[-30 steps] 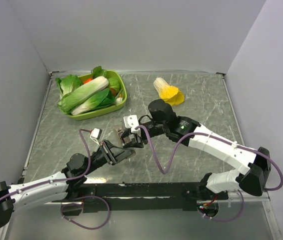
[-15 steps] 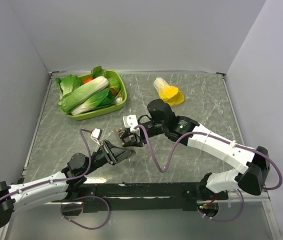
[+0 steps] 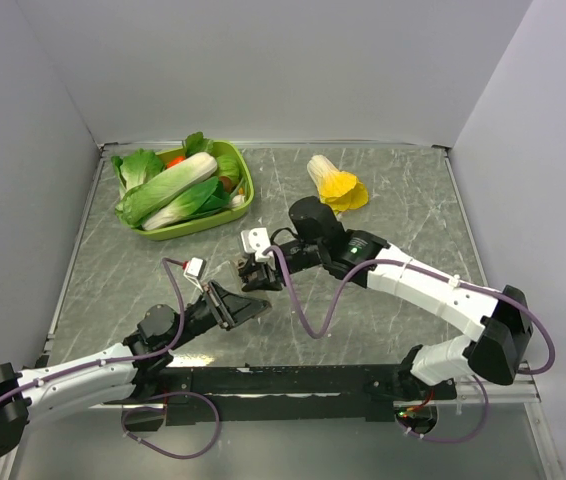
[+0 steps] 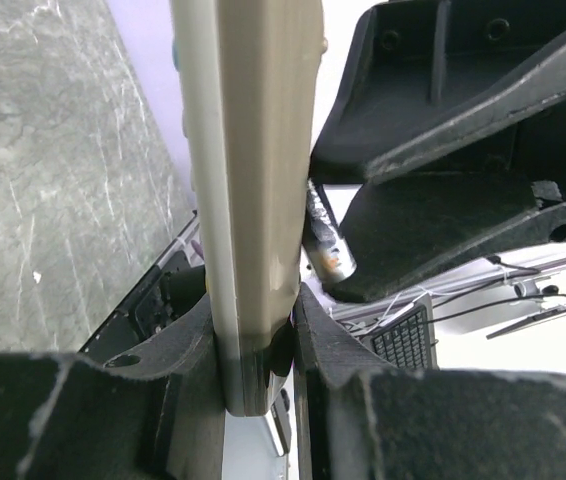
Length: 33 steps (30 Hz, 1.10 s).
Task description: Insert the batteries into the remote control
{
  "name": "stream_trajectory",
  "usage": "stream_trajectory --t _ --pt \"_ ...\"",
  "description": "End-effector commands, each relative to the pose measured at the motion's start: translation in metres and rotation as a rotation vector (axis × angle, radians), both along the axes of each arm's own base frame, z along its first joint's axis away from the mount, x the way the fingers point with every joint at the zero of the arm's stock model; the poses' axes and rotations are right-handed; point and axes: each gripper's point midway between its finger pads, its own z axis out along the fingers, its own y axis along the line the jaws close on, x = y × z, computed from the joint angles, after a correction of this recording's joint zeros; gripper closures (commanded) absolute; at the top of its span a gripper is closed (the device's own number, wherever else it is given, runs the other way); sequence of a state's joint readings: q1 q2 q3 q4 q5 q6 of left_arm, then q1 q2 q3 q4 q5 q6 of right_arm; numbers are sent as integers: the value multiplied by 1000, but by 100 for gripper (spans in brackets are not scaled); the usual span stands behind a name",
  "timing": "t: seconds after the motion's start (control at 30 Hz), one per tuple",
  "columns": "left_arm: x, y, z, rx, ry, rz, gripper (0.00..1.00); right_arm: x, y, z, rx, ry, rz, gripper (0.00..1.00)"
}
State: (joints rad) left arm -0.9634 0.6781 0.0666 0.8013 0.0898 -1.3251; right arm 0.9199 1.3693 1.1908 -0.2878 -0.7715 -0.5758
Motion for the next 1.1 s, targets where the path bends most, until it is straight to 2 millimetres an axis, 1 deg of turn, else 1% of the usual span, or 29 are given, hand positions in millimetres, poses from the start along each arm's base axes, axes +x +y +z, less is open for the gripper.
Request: stream_trajectory --t 0.0,0.13,0.17,0.2,0.27,0.3,0.33,0.43,0.47,0.5,0.57,0.63,0.73,0.77,0.9,0.97,1.0,1.07 --pt "-31 9 94 -226 -239 -101 99 12 2 -48 -102 27 -18 60" --pt "-35 13 101 -248 -257 -106 99 10 1 -66 -132 56 -14 63" --pt "-35 14 102 -252 -261 -101 99 10 2 -68 -128 59 -15 63" --pt "-36 15 103 -256 -263 -98 99 9 0 -74 -137 69 -16 63" --pt "-34 17 103 -255 -258 -86 99 7 0 -76 -129 79 -13 63" --pt "-34 17 102 -252 -262 -82 99 6 1 -73 -118 82 -10 63" --pt "-32 17 99 -244 -256 -73 99 2 1 -68 -104 98 8 63" --pt "-27 16 88 -218 -227 -52 99 -2 4 -40 -43 90 18 63" --pt "-26 16 86 -218 -221 -49 99 -5 3 -30 -22 87 23 62" --pt "-23 16 79 -210 -203 -38 99 -6 5 -18 -1 77 27 62" --pt "-20 14 73 -202 -188 -33 99 -13 3 -3 20 82 52 60" --pt "-19 13 65 -197 -165 -34 99 -15 3 13 50 70 55 57" --pt "-16 12 59 -201 -135 -30 99 -18 1 25 75 65 58 54" --pt "-15 11 57 -194 -127 -27 99 -19 0 27 78 75 54 52" --pt "-9 10 48 -166 -99 -4 99 -26 -2 43 121 97 57 47" --pt "-5 10 42 -154 -81 10 99 -26 -3 54 154 111 37 44" --pt "-5 10 42 -152 -81 15 99 -23 -3 59 165 115 4 44" --pt "0 9 34 -129 -62 35 99 -23 -6 73 188 151 -40 44"
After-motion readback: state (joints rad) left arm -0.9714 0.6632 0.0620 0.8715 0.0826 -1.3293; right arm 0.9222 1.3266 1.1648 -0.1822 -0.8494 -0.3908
